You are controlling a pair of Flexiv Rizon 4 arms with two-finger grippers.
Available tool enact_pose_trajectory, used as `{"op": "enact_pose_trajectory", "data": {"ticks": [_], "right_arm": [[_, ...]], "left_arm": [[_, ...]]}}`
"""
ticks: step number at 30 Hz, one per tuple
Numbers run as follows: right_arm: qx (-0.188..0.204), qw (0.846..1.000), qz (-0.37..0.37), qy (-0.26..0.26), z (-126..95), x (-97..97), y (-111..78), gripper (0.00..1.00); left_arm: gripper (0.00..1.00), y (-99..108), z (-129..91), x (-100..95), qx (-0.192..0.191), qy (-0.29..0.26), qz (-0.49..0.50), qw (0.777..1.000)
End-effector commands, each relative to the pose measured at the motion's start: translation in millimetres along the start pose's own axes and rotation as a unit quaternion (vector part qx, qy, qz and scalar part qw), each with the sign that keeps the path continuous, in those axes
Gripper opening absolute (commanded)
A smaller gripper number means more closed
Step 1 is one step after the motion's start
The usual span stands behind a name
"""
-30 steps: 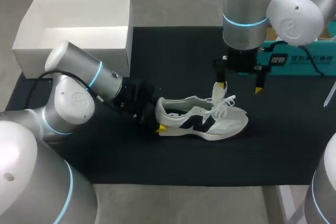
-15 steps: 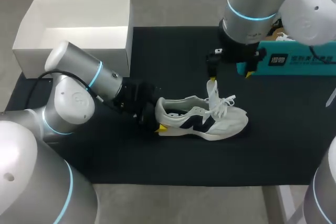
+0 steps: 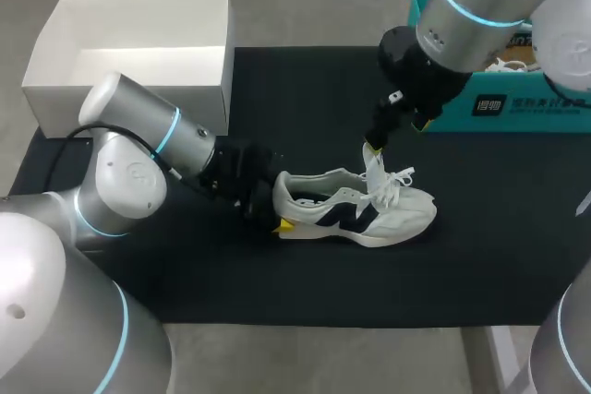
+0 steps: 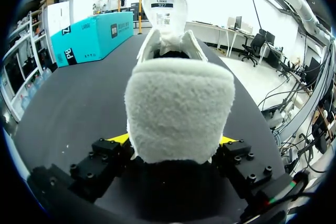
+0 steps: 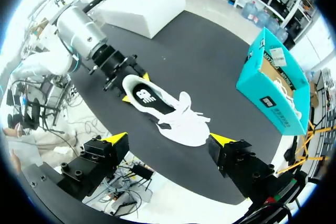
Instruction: Take the shoe out of the shoebox, open the shoe tongue, remove and reinsert the insole, then place the shoe into the shoebox
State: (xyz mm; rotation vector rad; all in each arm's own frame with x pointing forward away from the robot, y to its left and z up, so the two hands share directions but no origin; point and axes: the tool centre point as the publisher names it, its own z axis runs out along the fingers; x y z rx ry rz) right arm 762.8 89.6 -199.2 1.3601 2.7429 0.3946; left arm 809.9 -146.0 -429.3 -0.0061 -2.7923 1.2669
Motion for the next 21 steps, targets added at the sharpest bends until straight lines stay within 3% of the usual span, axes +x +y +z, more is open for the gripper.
{"op": "enact_pose_trajectory", "data": {"ticks": [1,6,10,21], "right_arm": [[0.072,0.933,-0.340,0.087,16.9,6.6,-1.7,1.00],[0.114,0.919,-0.375,0.053,23.9,15.1,-2.0,1.00],[0.145,0.924,-0.354,-0.030,33.8,13.5,1.9,1.00],[0.145,0.924,-0.354,-0.030,33.8,13.5,1.9,1.00]], "left_arm": [[0.00,0.9,-1.0,0.5,0.000,0.000,0.000,1.000],[0.00,0.9,-1.0,0.5,0.000,0.000,0.000,1.000],[0.00,0.9,-1.0,0.5,0.000,0.000,0.000,1.000],[0.00,0.9,-1.0,0.5,0.000,0.000,0.000,1.000]]}}
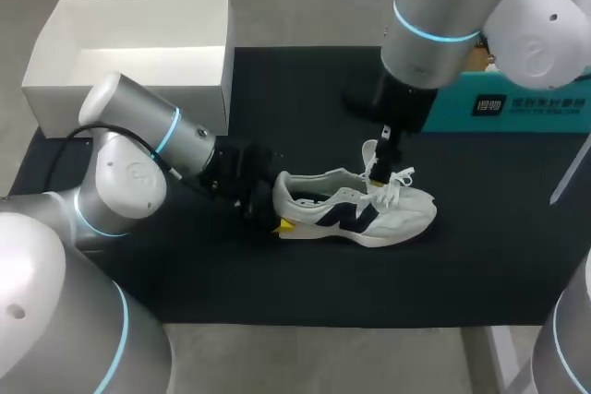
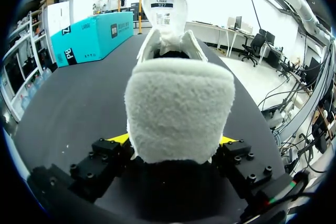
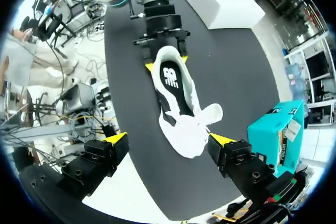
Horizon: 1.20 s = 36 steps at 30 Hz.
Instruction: Take the shoe out of the shoebox, open the shoe tongue, remove and reinsert the insole, then place the shoe into the shoebox
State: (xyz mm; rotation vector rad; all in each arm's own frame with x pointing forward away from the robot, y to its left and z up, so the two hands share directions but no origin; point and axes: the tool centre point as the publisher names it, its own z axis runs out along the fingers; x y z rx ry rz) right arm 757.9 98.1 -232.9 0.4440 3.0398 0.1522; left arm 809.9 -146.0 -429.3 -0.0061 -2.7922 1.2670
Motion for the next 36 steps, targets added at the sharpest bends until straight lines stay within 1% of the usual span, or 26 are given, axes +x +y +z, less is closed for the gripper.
{"op": "enact_pose_trajectory", "data": {"ticks": [1,15,16,19,20,21,22,24,27,29,31,33,36], "right_arm": [[0.081,0.996,-0.047,-0.010,-1.2,-0.7,10.9,1.00],[0.081,0.996,-0.047,-0.010,-1.2,-0.7,10.9,1.00],[0.081,0.996,-0.036,-0.013,-2.9,-3.3,10.6,1.00],[0.086,0.996,-0.033,-0.017,-2.1,-8.7,18.8,1.00],[0.081,0.996,-0.035,-0.016,-0.5,-9.5,22.7,0.69],[0.078,0.996,-0.030,-0.016,1.5,-10.2,26.3,0.48],[0.077,0.996,-0.030,-0.017,3.5,-10.6,30.7,0.38],[0.073,0.997,-0.030,-0.018,7.9,-10.8,39.3,0.00],[0.063,0.997,-0.036,-0.019,16.3,-9.7,54.4,0.00],[0.046,0.998,-0.038,-0.014,23.7,-9.1,64.8,0.00],[0.041,0.998,-0.051,-0.012,31.9,-7.9,75.9,0.00],[0.045,0.997,-0.060,-0.017,38.3,-5.7,84.4,0.00],[0.045,0.997,-0.060,-0.017,38.3,-5.7,84.4,0.00]], "left_arm": [[0.00,0.9,-1.0,0.4,0.000,0.000,0.000,1.000],[0.00,0.9,-1.0,0.4,0.000,0.000,0.000,1.000],[0.00,0.9,-1.0,0.4,0.000,0.000,0.000,1.000],[0.00,0.9,-1.0,0.4,0.000,0.000,0.000,1.000],[0.00,0.9,-1.0,0.4,0.000,0.000,0.000,1.000],[0.00,0.9,-1.0,0.4,0.000,0.000,0.000,1.000],[0.00,0.9,-1.0,0.4,0.000,0.000,0.000,1.000],[0.00,0.9,-1.0,0.4,0.000,0.000,0.000,1.000],[0.00,0.9,-1.0,0.4,0.000,0.000,0.000,1.000],[0.00,0.9,-1.0,0.4,0.000,0.000,0.000,1.000],[0.00,0.9,-1.0,0.4,0.000,0.000,0.000,1.000],[0.00,0.9,-1.0,0.4,0.000,0.000,0.000,1.000],[0.00,0.9,-1.0,0.4,0.000,0.000,0.000,1.000]]}}
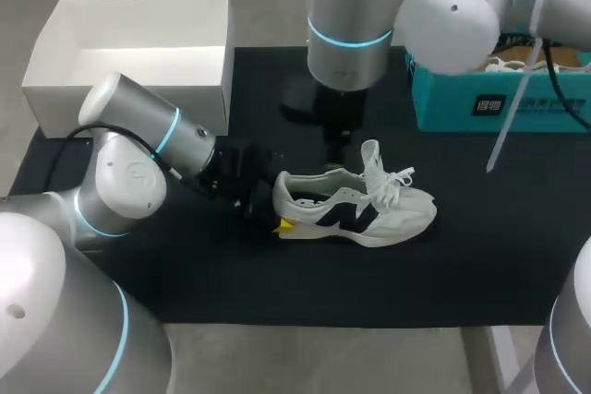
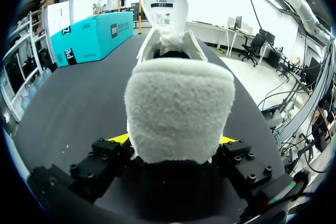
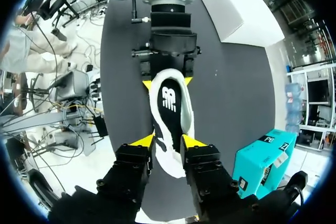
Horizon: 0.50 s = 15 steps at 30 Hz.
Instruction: Take the shoe out of the shoebox, open the shoe tongue, remove and reinsert the insole, then place the shoe into the shoebox
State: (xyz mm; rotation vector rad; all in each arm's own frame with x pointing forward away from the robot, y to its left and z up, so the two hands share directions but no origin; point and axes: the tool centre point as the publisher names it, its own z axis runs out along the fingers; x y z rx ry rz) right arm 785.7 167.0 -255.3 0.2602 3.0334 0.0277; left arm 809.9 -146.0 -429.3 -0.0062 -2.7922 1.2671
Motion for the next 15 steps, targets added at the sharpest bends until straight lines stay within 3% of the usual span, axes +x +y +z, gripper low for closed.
{"op": "enact_pose_trajectory", "data": {"ticks": [1,13,15], "right_arm": [[0.009,1.000,0.001,0.001,6.8,-1.5,13.8,0.00],[0.009,1.000,0.001,0.001,6.8,-1.5,13.8,0.00],[0.009,1.000,0.004,-0.010,18.5,-5.2,12.3,0.00]], "left_arm": [[0.00,0.9,-0.9,0.4,0.000,0.000,0.000,1.000],[0.00,0.9,-0.9,0.4,0.000,0.000,0.000,1.000],[0.00,0.9,-0.9,0.4,0.000,0.000,0.000,1.000]]}}
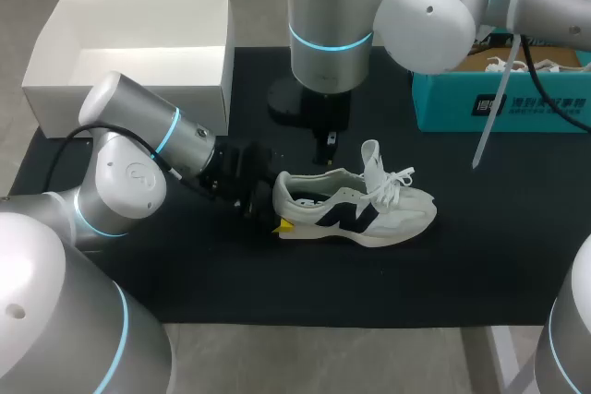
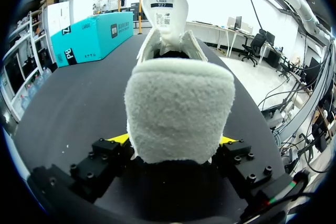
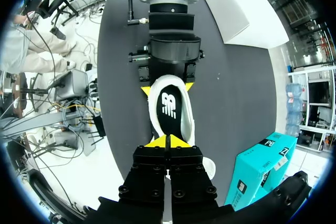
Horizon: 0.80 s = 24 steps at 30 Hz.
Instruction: Take the shoe out of the shoebox, open the shoe tongue, remove and reinsert the insole, then place the shoe into the shoebox
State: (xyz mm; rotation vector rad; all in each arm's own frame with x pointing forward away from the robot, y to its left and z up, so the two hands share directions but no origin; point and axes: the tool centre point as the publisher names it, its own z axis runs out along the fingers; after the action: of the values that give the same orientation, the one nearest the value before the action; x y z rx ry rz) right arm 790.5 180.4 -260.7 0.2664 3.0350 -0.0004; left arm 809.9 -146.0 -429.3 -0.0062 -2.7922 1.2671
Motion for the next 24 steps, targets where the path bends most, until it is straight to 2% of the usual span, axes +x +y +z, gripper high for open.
{"op": "enact_pose_trajectory", "data": {"ticks": [1,4,8,15,24], "right_arm": [[-0.008,1.000,0.005,-0.011,19.4,-4.8,-1.9,0.00],[-0.032,0.999,0.013,-0.012,38.5,-8.8,-3.3,0.00],[-0.028,1.000,0.000,-0.004,59.6,-7.4,0.3,0.00],[-0.020,1.000,-0.005,0.004,78.3,-10.5,-4.5,0.00],[0.003,1.000,-0.023,-0.004,94.9,-26.1,-17.2,0.00]], "left_arm": [[0.00,0.9,-1.0,0.4,0.000,0.000,0.000,1.000],[0.00,0.9,-1.0,0.4,0.000,0.000,0.000,1.000],[0.00,0.9,-1.0,0.4,0.000,0.000,0.000,1.000],[0.00,0.9,-1.0,0.4,0.000,0.000,0.000,1.000],[0.00,0.9,-1.0,0.4,0.000,0.000,0.000,1.000]]}}
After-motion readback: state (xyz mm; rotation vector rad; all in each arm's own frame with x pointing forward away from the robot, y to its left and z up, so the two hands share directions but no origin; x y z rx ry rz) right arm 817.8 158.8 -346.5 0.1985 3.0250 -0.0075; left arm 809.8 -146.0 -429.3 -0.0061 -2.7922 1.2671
